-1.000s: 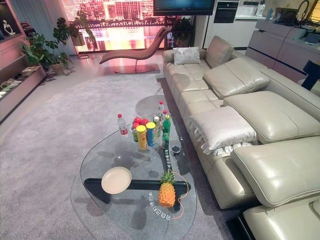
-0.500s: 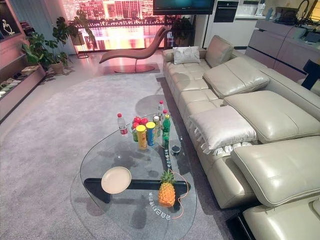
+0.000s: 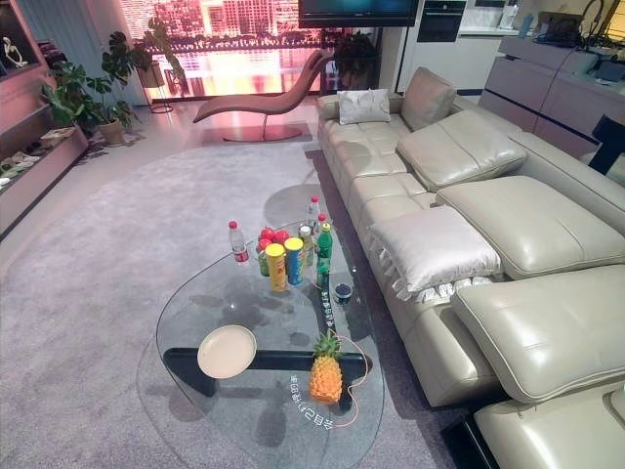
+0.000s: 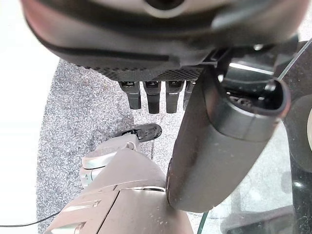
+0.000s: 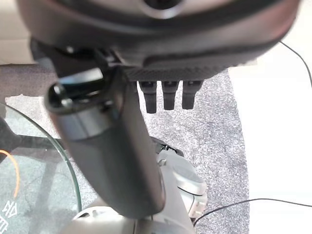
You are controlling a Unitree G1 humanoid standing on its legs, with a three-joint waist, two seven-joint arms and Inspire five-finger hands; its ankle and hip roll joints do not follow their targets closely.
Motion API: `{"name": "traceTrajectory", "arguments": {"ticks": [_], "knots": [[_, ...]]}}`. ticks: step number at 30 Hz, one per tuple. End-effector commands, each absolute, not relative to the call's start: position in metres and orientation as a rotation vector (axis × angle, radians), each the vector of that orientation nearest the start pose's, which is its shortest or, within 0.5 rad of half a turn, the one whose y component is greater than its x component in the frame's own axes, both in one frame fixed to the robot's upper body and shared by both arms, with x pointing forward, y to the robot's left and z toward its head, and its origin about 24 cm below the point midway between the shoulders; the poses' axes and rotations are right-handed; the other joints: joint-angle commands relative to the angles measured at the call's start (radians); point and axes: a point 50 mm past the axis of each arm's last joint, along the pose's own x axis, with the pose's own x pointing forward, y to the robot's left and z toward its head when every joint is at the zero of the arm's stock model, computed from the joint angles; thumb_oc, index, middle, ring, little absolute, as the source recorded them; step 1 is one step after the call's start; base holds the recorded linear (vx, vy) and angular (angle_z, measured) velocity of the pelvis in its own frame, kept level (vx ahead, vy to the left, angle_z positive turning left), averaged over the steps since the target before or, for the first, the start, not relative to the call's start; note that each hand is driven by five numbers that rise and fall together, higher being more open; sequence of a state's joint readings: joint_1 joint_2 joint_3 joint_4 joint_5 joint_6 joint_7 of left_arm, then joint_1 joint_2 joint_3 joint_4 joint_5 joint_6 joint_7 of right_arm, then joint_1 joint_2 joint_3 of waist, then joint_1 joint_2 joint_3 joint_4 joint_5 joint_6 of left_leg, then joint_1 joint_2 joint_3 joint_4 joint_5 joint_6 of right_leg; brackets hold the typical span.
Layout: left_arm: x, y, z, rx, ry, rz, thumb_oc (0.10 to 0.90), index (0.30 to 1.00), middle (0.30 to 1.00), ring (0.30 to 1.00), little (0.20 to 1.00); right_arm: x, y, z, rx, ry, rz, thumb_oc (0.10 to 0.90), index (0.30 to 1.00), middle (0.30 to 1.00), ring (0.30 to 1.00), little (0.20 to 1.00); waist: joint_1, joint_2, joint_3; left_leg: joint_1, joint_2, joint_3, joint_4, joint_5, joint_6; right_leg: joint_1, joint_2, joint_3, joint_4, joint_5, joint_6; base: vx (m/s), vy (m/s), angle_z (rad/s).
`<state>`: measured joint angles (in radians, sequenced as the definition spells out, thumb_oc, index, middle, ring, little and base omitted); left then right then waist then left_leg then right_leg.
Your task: Pick up the fruit to the plate
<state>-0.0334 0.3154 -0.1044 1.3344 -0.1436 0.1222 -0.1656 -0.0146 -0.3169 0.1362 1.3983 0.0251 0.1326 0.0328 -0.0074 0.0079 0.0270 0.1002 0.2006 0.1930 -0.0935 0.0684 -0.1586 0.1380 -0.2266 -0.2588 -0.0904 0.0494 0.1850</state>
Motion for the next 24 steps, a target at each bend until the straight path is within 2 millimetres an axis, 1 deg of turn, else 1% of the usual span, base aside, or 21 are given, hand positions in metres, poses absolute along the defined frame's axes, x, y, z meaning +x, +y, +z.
{"name": "traceTrajectory", "arguments": {"ticks": [1, 6, 10, 15, 17, 19, 20, 21, 24], "knots": [[0.077, 0.263, -0.158, 0.099, 1.422, 0.084, 0.8, 0.9, 0.9, 0.9, 0.9, 0.063, -0.286, -0.153, -0.336, 1.503, -0.198, 0.8, 0.9, 0.9, 0.9, 0.9, 0.0, 0.006, 0.059, 0.013, 0.079, 0.033, 0.006, 0.017, -0.039, -0.01, -0.066, -0.029, 0.003, 0.043, 0.039, 0.0, 0.0, 0.0], [0.078, 0.26, -0.158, 0.072, 1.41, 0.088, 0.8, 0.9, 0.9, 0.9, 0.9, 0.066, -0.288, -0.152, -0.353, 1.496, -0.19, 0.8, 0.9, 0.9, 0.9, 0.9, 0.004, 0.01, 0.086, -0.036, 0.078, 0.029, 0.006, 0.029, -0.038, -0.062, -0.071, -0.023, 0.003, 0.052, 0.04, 0.0, 0.002, -0.02], [0.076, 0.261, -0.159, 0.068, 1.415, 0.105, 0.8, 0.9, 0.9, 0.9, 0.9, 0.068, -0.289, -0.151, -0.368, 1.493, -0.189, 0.8, 0.9, 0.9, 0.9, 0.9, 0.011, 0.017, 0.115, -0.087, 0.068, 0.018, 0.006, 0.035, -0.034, -0.122, -0.08, -0.016, 0.003, 0.066, 0.043, -0.02, 0.014, -0.11], [0.091, 0.264, -0.155, 0.039, 1.359, 0.101, 0.8, 0.9, 0.9, 0.9, 0.9, 0.084, -0.298, -0.145, -0.357, 1.435, -0.25, 0.8, 0.9, 0.9, 0.9, 0.9, 0.016, 0.027, 0.172, -0.164, 0.046, -0.006, 0.006, 0.038, -0.024, -0.204, -0.089, -0.002, 0.003, 0.083, 0.045, -0.11, 0.021, -0.02], [0.108, 0.264, -0.149, -0.009, 1.274, 0.07, 0.8, 0.9, 0.9, 0.9, 0.9, 0.101, -0.308, -0.137, -0.344, 1.376, -0.306, 0.8, 0.9, 0.9, 0.9, 0.9, 0.016, 0.034, 0.209, -0.205, 0.033, -0.019, 0.006, 0.038, -0.017, -0.25, -0.091, 0.01, 0.003, 0.094, 0.043, -0.13, 0.024, 0.01], [0.139, 0.264, -0.138, -0.124, 1.126, 0.036, 0.8, 0.9, 0.9, 0.9, 0.9, 0.123, -0.322, -0.124, -0.33, 1.296, -0.358, 0.8, 0.9, 0.9, 0.9, 0.9, 0.018, 0.038, 0.256, -0.252, 0.023, -0.032, 0.006, 0.037, -0.007, -0.302, -0.089, 0.025, 0.003, 0.106, 0.038, -0.15, 0.01, -0.06], [0.139, 0.264, -0.137, -0.124, 1.125, 0.036, 0.8, 0.9, 0.9, 0.9, 0.9, 0.123, -0.322, -0.124, -0.33, 1.295, -0.358, 0.8, 0.9, 0.9, 0.9, 0.9, 0.018, 0.039, 0.255, -0.253, 0.023, -0.032, 0.006, 0.037, -0.007, -0.303, -0.089, 0.025, 0.003, 0.106, 0.038, -0.13, -0.007, -0.05], [0.155, 0.266, -0.129, -0.168, 1.049, 0.037, 0.8, 0.9, 0.9, 0.9, 0.9, 0.134, -0.33, -0.116, -0.318, 1.248, -0.383, 0.8, 0.9, 0.9, 0.9, 0.9, 0.021, 0.04, 0.281, -0.273, 0.02, -0.04, 0.006, 0.036, -0.004, -0.32, -0.087, 0.033, 0.003, 0.109, 0.035, -0.1, -0.014, 0.02], [0.187, 0.274, -0.111, -0.233, 0.906, 0.087, 0.8, 0.9, 0.9, 0.9, 0.9, 0.157, -0.342, -0.099, -0.309, 1.132, -0.422, 0.8, 0.9, 0.9, 0.9, 0.9, 0.033, 0.041, 0.33, -0.314, 0.02, -0.06, 0.006, 0.048, -0.005, -0.356, -0.088, 0.039, 0.023, 0.099, 0.03, -0.15, -0.03, 0.04]]}}
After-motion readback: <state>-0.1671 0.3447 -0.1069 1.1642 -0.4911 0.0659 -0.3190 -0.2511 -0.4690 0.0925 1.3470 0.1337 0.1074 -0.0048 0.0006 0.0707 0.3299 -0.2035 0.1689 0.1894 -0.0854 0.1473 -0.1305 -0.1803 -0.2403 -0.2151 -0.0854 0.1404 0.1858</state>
